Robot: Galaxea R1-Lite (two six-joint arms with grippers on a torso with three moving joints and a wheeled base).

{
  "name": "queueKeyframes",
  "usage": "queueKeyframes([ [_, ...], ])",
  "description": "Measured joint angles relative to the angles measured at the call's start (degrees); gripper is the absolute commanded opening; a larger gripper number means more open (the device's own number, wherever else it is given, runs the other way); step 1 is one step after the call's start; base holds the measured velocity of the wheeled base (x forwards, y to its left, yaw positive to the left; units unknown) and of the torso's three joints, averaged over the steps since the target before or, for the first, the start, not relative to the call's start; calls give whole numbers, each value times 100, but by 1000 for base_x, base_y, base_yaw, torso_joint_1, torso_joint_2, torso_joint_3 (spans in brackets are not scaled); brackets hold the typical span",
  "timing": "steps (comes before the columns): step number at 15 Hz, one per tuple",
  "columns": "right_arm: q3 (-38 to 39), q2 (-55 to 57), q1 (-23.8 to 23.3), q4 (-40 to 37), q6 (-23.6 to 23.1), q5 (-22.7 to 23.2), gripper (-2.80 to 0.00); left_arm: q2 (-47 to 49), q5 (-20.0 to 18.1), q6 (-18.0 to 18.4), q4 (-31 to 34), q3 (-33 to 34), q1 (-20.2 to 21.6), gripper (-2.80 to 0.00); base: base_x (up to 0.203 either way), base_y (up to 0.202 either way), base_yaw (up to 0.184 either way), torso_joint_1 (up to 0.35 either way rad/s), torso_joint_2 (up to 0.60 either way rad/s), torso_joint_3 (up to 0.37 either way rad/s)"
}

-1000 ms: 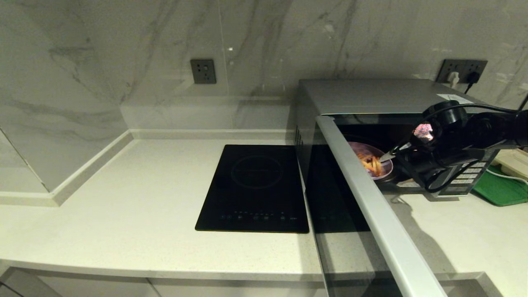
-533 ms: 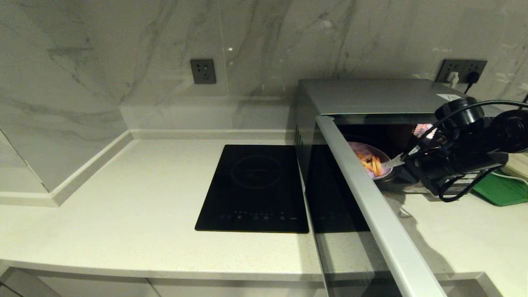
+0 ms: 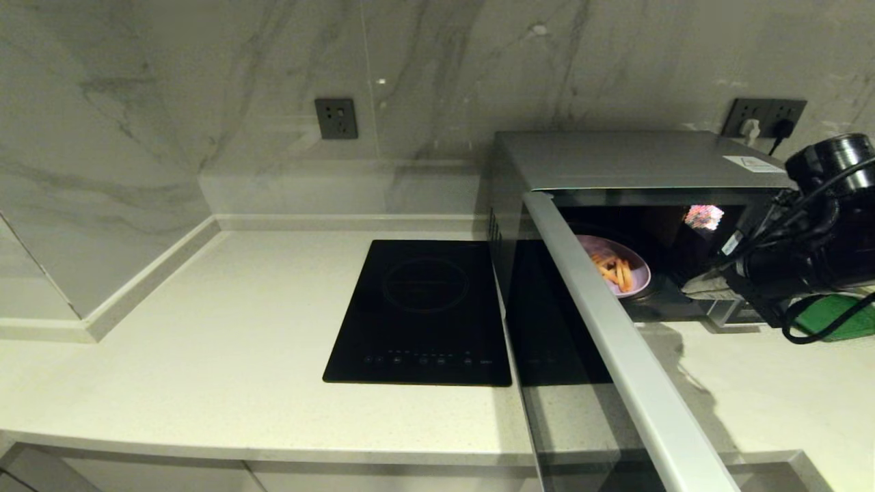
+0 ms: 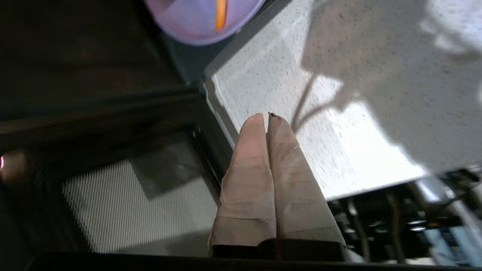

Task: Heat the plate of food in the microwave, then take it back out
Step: Close the microwave oven

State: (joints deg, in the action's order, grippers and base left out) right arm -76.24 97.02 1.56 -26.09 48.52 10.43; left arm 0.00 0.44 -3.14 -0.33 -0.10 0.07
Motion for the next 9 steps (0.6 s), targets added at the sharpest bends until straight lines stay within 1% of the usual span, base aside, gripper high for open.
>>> queueKeyframes([
  [1, -121, -142, 88, -323, -209, -127, -280, 0, -3, 5, 1, 0, 0, -280, 0, 0, 0, 0, 0, 0],
  [3, -536, -303, 415, -1092, -560, -667, -280, 0, -2, 0, 0, 0, 0, -280, 0, 0, 0, 0, 0, 0],
  [5, -1153, -371, 885, -1775, -672, -1274, -280, 0, -2, 5, -2, 0, 0, -280, 0, 0, 0, 0, 0, 0],
  [8, -2320, -316, 1631, -2776, -697, -1840, -280, 0, -2, 1, -2, 0, 0, -280, 0, 0, 0, 0, 0, 0],
  [9, -2654, -262, 1888, -3076, -697, -1965, -280, 0, -2, 3, 0, 0, 0, -280, 0, 0, 0, 0, 0, 0],
])
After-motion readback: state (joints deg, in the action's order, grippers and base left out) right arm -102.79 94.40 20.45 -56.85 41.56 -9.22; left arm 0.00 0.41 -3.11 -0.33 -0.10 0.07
